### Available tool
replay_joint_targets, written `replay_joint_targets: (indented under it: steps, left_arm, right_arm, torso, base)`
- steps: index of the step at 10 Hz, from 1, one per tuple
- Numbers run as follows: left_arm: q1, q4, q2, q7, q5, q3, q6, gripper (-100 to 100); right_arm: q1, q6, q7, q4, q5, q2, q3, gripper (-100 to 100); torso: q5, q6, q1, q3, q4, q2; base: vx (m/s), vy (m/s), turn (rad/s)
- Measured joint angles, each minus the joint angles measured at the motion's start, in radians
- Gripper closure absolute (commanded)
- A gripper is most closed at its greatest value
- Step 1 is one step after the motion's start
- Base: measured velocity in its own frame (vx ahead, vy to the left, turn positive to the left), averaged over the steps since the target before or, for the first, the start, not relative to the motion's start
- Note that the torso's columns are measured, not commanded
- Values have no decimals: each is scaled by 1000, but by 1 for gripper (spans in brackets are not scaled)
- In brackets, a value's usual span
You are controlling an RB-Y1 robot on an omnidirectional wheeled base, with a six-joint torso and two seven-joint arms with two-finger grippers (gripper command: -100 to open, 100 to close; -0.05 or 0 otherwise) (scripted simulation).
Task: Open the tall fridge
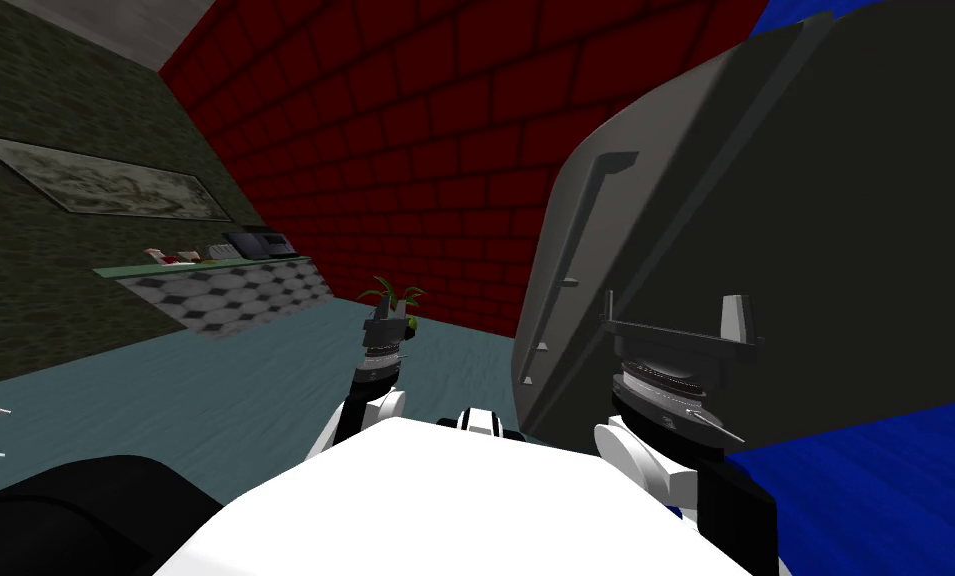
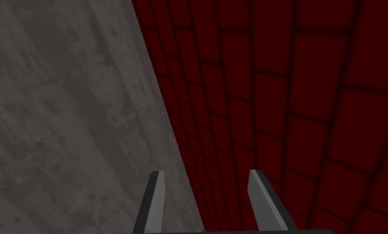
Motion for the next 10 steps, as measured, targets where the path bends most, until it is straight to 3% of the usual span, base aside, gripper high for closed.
replay_joint_targets:
  steps: [10]
  left_arm:
    - [0, 0, 0, 0, 0, 0, 0, 0]
  right_arm:
    - [13, -14, -269, -27, -135, -6, -7, -100]
  torso:
    - [0, 0, 0, 0, 0, 0]
  base:
    - [16, -21, 127]
